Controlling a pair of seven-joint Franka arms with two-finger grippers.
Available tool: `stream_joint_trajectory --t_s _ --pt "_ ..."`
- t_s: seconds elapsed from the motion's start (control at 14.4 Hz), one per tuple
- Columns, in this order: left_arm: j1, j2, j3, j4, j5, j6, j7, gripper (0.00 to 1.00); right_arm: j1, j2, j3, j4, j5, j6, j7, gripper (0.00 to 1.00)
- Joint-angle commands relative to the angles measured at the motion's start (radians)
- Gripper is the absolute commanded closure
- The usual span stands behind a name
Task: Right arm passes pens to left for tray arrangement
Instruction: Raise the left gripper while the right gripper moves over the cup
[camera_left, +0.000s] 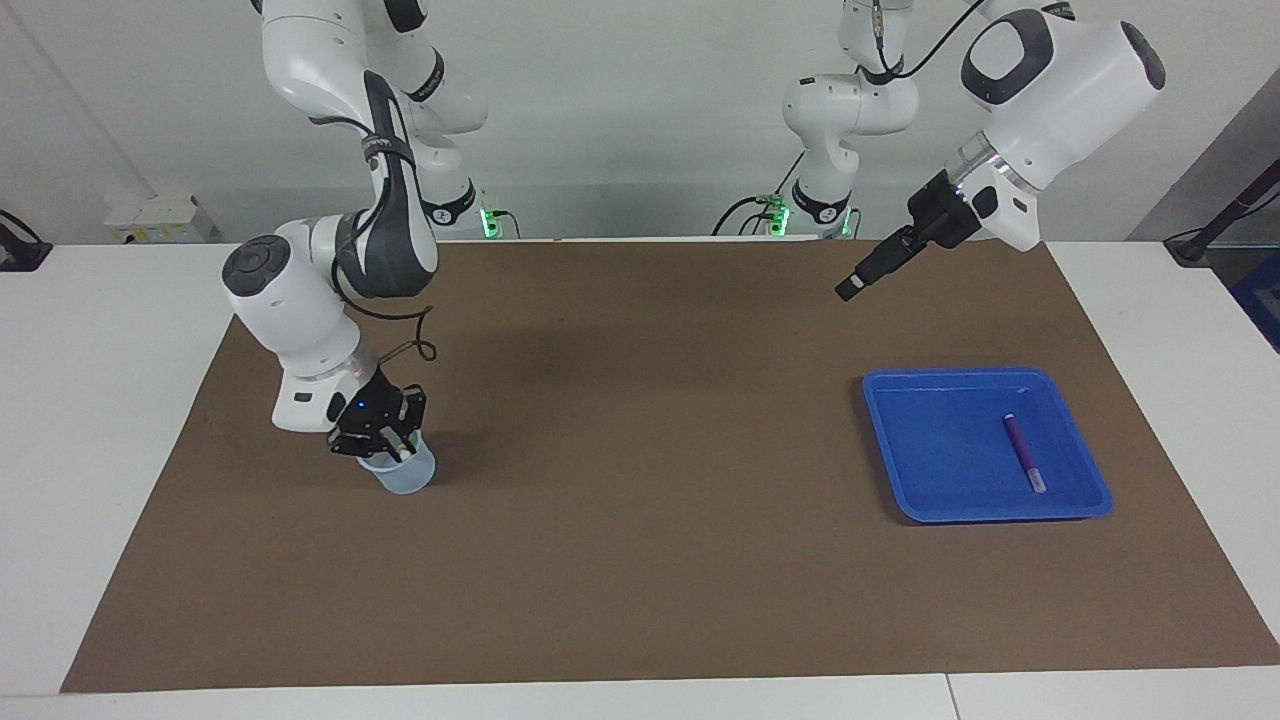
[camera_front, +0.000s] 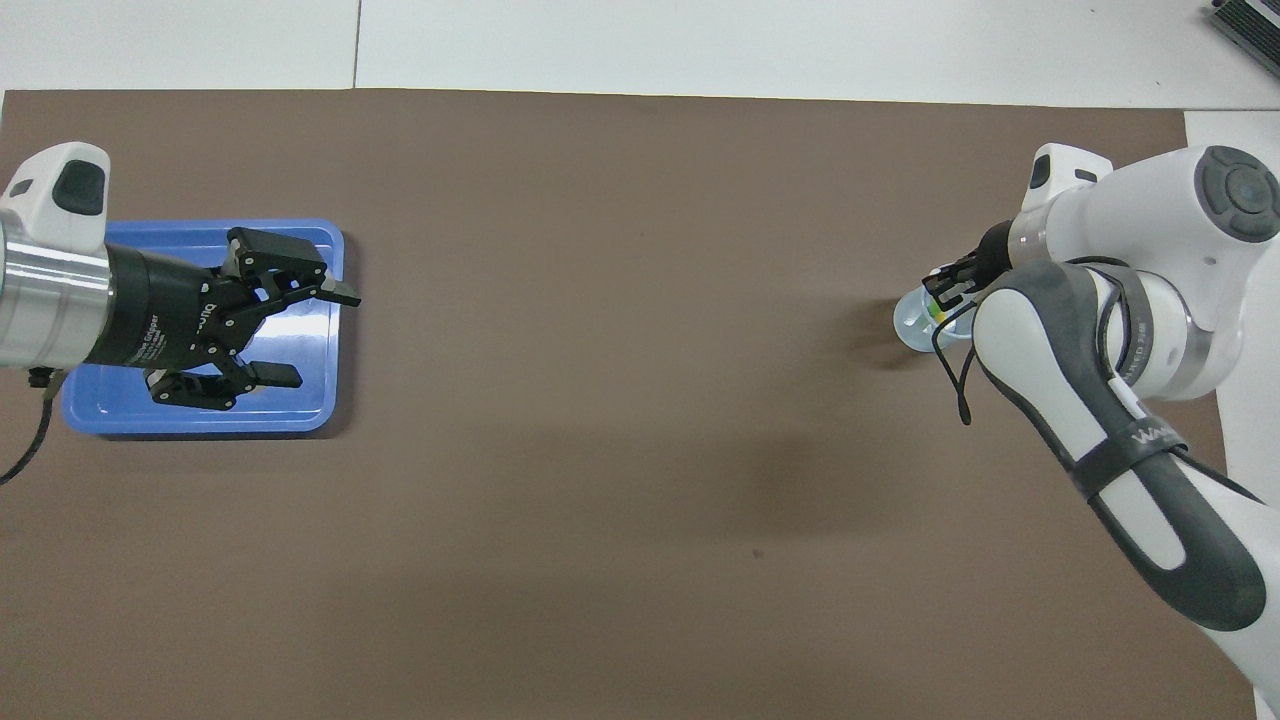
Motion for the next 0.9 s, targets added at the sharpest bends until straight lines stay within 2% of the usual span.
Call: stream_joint_trajectory --t_s 0.0,0.62,0.83 --pt "-0.018 -0.038 0.013 -0.05 -0.016 0.028 -0.012 0.03 -0.016 -0.003 0.01 -0.01 0.014 -0.006 -0.033 1.0" --pt "-0.018 -0.04 0.013 -0.051 -0.016 0.028 -0.013 0.03 0.001 -0.078 0.009 0.014 -0.006 -0.089 -0.025 1.0" --pt "-0.019 -0.04 0.012 -0.051 -0.017 0.032 -0.015 0.03 0.004 -0.116 0.012 0.039 -0.014 -0.16 -0.024 1.0"
